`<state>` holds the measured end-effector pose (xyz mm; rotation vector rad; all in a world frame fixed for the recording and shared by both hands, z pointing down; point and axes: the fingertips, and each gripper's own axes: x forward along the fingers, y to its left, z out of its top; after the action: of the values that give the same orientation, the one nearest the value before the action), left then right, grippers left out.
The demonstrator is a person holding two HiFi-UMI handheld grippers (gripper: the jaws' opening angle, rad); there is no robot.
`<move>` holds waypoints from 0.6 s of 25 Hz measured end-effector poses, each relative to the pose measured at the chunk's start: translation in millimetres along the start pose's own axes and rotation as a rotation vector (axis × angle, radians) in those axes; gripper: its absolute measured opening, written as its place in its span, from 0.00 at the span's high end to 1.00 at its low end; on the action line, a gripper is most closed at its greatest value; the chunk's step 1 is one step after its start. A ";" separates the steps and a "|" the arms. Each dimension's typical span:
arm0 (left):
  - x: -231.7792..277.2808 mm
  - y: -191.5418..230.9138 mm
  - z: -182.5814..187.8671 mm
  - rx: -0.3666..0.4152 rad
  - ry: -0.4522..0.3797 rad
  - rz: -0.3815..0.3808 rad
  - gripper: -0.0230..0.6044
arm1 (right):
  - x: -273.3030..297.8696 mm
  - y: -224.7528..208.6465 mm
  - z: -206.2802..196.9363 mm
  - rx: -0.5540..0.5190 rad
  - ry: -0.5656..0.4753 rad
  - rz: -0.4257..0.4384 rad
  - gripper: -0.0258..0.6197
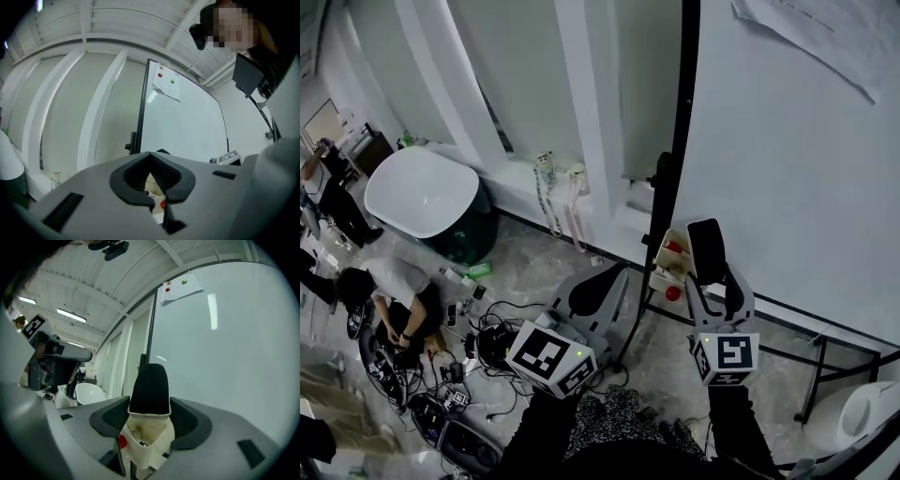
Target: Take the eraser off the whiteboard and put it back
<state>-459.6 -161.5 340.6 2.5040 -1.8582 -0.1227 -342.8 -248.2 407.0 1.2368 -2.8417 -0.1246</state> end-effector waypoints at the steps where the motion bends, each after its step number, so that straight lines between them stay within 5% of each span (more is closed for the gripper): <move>1: 0.3 -0.3 -1.1 -0.001 0.002 -0.003 0.95 | 1.8 -1.1 -5.1 0.001 0.011 -0.005 0.53; 15: -1.7 -5.7 -5.9 -0.003 0.012 -0.015 0.95 | 17.4 7.2 -39.6 -0.069 0.119 -0.006 0.53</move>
<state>-454.2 -158.4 346.1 2.5118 -1.8335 -0.1099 -357.2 -258.3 447.1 1.1977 -2.7085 -0.1430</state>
